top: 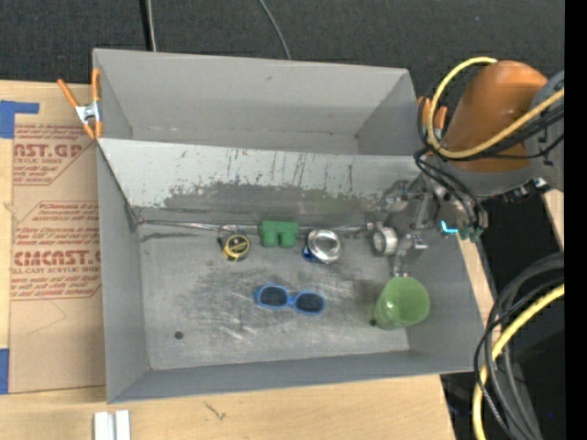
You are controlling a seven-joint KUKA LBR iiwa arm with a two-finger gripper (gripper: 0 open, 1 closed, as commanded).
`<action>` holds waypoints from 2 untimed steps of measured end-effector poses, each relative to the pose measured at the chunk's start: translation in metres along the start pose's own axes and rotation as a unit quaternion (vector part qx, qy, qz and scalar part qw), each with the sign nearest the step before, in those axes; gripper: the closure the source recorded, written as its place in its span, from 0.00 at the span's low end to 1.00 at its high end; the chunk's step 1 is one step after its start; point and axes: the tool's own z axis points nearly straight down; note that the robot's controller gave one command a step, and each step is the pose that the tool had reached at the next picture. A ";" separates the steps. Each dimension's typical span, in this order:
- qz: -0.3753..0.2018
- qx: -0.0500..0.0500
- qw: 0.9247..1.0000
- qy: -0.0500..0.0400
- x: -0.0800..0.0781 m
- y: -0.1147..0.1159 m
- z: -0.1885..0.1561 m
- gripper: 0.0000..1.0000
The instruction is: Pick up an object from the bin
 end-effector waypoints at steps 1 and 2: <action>-0.180 -0.001 0.984 -0.006 0.055 -0.029 0.095 0.00; -0.117 0.000 0.993 -0.004 0.105 -0.030 0.069 0.00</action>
Offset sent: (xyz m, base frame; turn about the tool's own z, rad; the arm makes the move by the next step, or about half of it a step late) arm -0.0584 -0.0318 -0.0991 -0.3651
